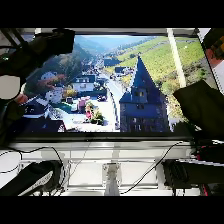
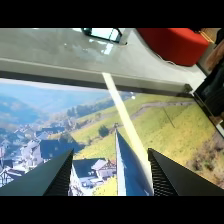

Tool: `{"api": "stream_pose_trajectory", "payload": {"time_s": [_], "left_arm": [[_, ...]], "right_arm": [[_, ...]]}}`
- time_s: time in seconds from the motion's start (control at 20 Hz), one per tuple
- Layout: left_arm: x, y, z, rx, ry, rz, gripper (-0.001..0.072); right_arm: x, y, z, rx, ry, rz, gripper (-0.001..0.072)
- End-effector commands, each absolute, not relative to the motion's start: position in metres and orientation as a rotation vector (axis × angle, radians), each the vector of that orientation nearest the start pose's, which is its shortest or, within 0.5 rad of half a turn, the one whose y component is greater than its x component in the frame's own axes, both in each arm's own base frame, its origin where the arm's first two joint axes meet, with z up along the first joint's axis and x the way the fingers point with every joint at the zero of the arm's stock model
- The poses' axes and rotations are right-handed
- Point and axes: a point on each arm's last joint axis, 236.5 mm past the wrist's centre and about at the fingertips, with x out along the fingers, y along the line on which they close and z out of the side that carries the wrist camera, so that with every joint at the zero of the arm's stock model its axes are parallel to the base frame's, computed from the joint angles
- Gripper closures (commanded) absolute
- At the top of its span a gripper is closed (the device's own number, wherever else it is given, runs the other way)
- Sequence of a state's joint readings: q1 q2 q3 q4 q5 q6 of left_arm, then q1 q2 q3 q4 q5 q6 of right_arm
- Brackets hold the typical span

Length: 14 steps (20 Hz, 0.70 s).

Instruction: Fold the clothes and pants, and hang the long-sleeved shirts on hangers.

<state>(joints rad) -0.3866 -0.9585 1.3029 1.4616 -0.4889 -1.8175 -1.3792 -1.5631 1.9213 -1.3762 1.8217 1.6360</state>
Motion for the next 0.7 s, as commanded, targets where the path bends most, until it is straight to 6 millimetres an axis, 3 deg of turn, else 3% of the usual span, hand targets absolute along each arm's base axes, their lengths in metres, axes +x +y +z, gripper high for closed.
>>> {"api": "stream_pose_trajectory", "payload": {"time_s": [0.0, 0.05, 0.15, 0.2, 0.35, 0.4, 0.45, 0.55, 0.6, 0.65], "left_arm": [[0.414, -0.181, 0.322, -0.31, 0.227, -0.405, 0.0174], [0.416, -0.182, 0.319, -0.309, 0.233, -0.404, 0.0174], [0.419, -0.184, 0.313, -0.307, 0.245, -0.402, 0.0173], [0.421, -0.184, 0.311, -0.306, 0.25, -0.401, 0.0173], [0.422, -0.185, 0.309, -0.305, 0.253, -0.401, 0.0174], [0.421, -0.184, 0.311, -0.305, 0.248, -0.401, 0.0175], [0.421, -0.183, 0.315, -0.302, 0.232, -0.401, 0.0244], [0.412, -0.179, 0.334, -0.266, 0.175, -0.412, 0.0645], [0.404, -0.176, 0.347, -0.235, 0.134, -0.418, 0.0696], [0.394, -0.171, 0.362, -0.215, 0.093, -0.424, 0.0697]], "right_arm": [[0.08, -0.38, 0.132, 1.107, 1.099, -1.134, 0.07], [0.08, -0.38, 0.132, 1.118, 1.092, -1.143, 0.0644], [0.08, -0.38, 0.133, 1.153, 1.067, -1.173, 0.0175], [0.08, -0.379, 0.135, 1.154, 1.058, -1.18, 0.0097], [0.086, -0.379, 0.147, 1.137, 1.02, -1.164, 0.0124], [0.104, -0.378, 0.153, 1.147, 0.976, -1.09, 0.0376], [0.134, -0.376, 0.164, 1.16, 0.894, -0.967, 0.07], [0.223, -0.354, 0.213, 1.16, 0.666, -0.563, 0.0699], [0.267, -0.329, 0.254, 1.14, 0.544, -0.314, 0.0699], [0.3, -0.298, 0.298, 1.105, 0.429, -0.072, 0.0699]]}}
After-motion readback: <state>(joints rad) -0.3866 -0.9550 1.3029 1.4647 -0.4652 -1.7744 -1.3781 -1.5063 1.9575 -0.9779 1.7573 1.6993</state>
